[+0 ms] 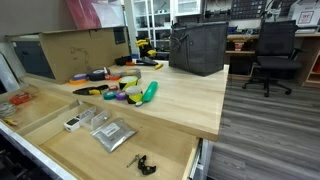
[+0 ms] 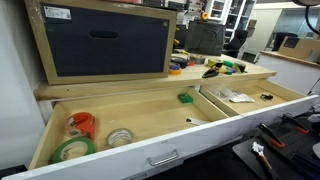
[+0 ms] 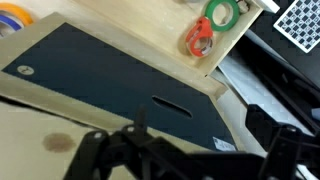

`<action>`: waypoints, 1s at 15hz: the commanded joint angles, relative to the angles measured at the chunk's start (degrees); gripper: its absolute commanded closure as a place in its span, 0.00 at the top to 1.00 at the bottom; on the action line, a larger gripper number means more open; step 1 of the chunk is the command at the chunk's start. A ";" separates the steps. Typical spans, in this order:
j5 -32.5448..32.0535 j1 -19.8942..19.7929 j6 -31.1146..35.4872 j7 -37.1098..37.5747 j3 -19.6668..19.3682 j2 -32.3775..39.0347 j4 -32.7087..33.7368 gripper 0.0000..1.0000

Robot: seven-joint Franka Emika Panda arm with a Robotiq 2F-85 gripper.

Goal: Pick up the clear cello tape and put it in the top left drawer

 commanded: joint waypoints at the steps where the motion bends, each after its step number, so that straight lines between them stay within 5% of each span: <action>1: -2.15 -0.99 -0.78 -0.01 -2.08 -5.62 0.21 1.00; 9: -5.30 -4.38 -9.53 -0.37 -3.46 -20.13 -0.26 1.00; 15: -2.10 -14.39 -24.87 -0.10 -1.79 -30.13 0.46 1.00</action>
